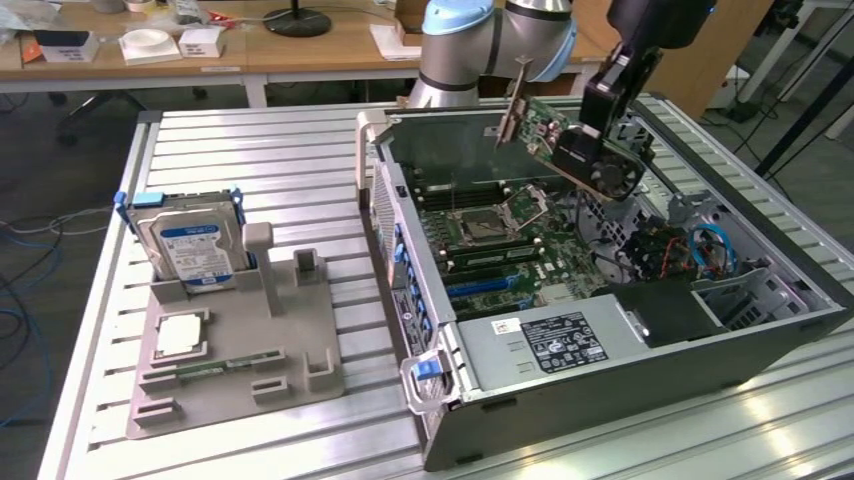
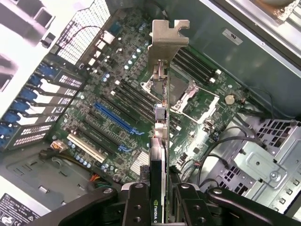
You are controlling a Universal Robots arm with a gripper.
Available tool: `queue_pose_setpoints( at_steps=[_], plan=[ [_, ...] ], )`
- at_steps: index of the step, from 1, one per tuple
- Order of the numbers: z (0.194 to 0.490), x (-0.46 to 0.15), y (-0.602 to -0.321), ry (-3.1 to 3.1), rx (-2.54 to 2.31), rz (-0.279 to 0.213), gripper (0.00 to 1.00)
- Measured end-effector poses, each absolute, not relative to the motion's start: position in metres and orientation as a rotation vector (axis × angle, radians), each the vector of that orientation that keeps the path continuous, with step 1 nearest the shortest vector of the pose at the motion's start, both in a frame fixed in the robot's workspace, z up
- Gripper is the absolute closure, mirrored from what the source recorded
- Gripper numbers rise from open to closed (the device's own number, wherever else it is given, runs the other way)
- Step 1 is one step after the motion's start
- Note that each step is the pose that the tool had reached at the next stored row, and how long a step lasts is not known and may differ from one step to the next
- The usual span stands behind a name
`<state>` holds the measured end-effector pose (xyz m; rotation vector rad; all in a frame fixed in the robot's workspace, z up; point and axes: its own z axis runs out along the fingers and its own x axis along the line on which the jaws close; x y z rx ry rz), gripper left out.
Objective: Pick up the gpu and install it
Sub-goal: 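Insert the gpu into the slot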
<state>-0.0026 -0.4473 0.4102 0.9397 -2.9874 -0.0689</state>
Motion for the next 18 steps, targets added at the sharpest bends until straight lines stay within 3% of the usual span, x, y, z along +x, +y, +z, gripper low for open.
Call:
queue_pose_setpoints(
  at_steps=[18],
  plan=[
    [0.4102,-0.0015,-0.4473,-2.921,1.121,-0.068,0.74]
  ],
)
